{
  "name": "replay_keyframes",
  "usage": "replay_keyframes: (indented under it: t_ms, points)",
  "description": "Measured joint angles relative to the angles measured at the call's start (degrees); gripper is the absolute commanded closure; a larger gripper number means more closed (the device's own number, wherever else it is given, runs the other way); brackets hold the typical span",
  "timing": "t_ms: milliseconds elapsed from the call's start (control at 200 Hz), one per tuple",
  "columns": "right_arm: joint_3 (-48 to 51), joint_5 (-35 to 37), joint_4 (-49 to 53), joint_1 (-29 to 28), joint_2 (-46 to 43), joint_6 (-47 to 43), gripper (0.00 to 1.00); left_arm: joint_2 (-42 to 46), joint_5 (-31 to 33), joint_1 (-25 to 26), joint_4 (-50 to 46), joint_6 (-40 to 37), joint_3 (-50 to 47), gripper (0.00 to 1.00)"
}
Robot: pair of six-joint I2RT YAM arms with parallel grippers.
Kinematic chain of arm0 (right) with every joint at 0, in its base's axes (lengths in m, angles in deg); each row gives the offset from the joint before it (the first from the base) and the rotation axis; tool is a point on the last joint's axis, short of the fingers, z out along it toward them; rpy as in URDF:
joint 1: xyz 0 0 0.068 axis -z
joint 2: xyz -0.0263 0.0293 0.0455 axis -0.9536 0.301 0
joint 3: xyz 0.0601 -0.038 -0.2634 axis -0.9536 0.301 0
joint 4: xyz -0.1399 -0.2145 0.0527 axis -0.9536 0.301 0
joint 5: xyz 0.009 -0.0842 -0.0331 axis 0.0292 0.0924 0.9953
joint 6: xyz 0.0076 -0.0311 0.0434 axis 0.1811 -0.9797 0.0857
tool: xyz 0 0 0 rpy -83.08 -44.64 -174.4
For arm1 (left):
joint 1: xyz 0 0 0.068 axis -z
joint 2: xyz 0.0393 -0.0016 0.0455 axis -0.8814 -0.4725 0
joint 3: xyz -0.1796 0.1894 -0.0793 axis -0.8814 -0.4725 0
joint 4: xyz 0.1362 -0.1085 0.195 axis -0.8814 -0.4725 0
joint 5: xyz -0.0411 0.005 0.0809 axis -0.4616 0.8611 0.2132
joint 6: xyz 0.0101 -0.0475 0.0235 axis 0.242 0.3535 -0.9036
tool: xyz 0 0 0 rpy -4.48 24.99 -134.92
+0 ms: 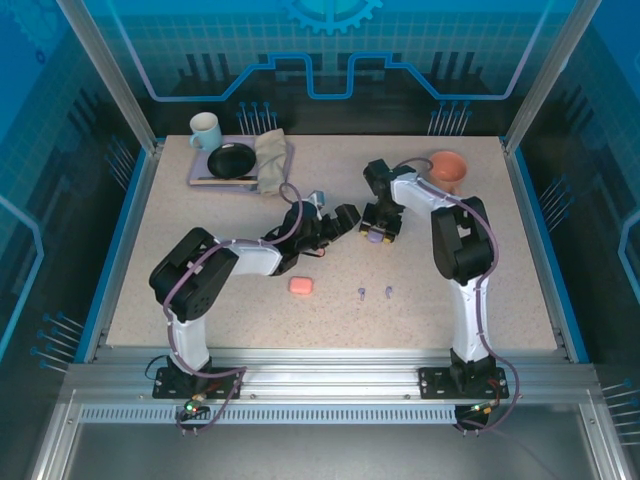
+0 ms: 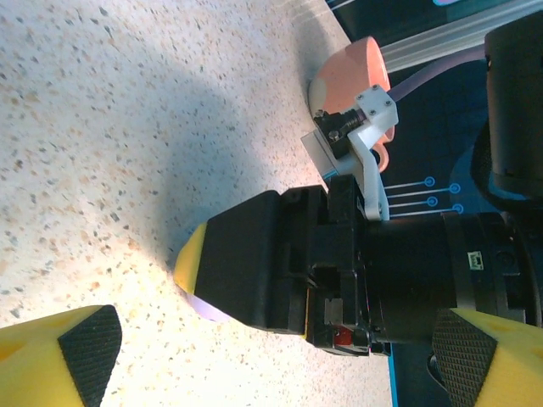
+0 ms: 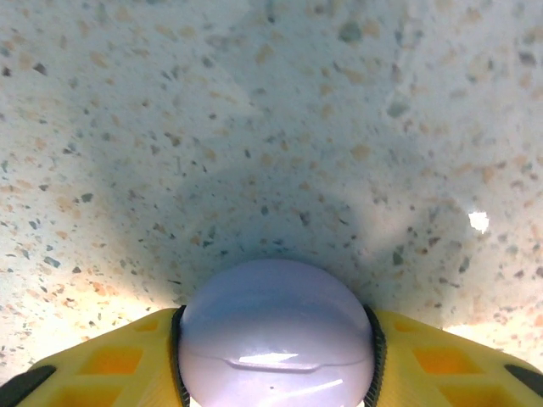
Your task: Insert the wireless bluetooth earbuds into the charging case
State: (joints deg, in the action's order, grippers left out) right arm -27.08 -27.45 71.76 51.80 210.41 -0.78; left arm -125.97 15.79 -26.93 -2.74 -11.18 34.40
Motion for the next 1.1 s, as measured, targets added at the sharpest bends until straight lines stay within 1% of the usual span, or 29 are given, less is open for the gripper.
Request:
replay_keyframes:
  t_ms: [190, 390, 690, 1101]
  points:
    - [1.0, -0.9, -0.2, 0.0, -1.0, 4.4, 0.52, -2.9, -0.8, 1.5, 3.4, 0.0, 0.0, 0.02]
    - [1.0, -1.2, -0.5, 0.1, -1.8, 7.1, 0.52, -6.4, -0.8, 2.5, 6.1, 0.5, -0.9, 0.03]
    - [0.8, -1.8, -0.6, 0.5, -2.7, 8.9, 0.52, -9.2, -0.7, 2.9, 11.6, 1.7, -1.0, 0.14]
    - [-0.2, -2.7, -0.6, 0.8, -3.1, 9.8, 0.53, -12.0, -0.8, 3.3, 15.3, 2.9, 0.0, 0.23]
